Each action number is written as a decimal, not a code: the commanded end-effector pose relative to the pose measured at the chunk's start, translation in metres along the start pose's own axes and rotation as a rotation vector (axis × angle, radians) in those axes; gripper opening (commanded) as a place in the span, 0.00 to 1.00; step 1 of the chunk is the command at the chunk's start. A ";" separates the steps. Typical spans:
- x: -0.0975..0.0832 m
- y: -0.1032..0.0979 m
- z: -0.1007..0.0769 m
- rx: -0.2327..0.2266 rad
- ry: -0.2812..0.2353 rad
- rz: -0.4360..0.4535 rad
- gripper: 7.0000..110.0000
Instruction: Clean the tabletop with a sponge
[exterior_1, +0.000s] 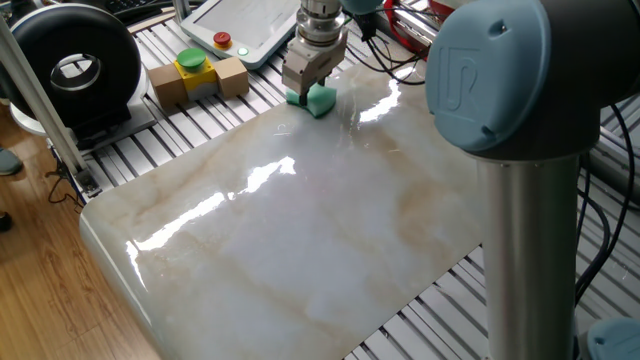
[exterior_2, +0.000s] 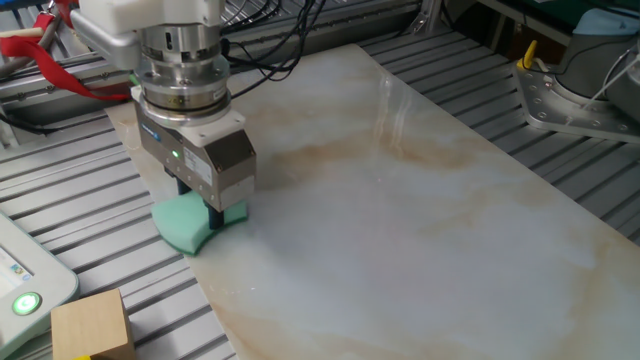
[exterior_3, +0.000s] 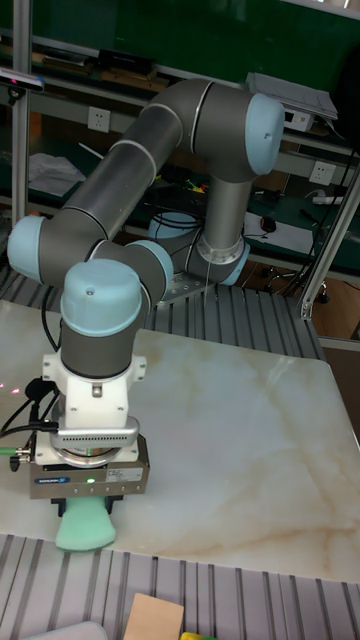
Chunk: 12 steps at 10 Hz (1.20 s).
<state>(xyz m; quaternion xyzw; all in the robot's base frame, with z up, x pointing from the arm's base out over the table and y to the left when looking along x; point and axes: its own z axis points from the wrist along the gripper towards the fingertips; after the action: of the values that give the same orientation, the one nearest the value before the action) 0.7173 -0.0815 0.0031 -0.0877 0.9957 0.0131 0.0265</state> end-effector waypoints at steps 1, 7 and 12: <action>-0.004 0.012 0.002 -0.008 -0.001 0.021 0.00; -0.004 0.015 0.006 -0.006 0.004 0.027 0.00; -0.007 0.024 0.006 -0.011 0.006 0.035 0.00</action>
<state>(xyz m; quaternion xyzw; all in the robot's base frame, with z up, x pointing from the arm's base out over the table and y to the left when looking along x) 0.7188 -0.0628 -0.0029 -0.0772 0.9967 0.0122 0.0220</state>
